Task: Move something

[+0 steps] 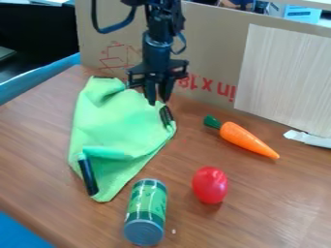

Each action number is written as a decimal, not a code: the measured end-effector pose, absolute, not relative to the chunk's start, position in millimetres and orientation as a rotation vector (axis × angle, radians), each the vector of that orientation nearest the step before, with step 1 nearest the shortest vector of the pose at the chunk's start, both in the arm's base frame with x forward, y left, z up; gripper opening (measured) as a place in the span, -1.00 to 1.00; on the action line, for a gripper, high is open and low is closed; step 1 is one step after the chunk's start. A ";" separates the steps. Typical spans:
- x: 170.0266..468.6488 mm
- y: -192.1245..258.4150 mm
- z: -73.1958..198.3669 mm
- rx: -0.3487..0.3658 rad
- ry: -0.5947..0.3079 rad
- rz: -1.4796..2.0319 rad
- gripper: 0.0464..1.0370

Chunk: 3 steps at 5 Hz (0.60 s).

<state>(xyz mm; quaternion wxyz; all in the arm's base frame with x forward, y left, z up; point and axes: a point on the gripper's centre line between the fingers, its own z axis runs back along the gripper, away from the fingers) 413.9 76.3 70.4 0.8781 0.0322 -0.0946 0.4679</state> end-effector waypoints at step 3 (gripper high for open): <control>420.6 67.5 81.8 -0.020 -0.160 0.955 0.92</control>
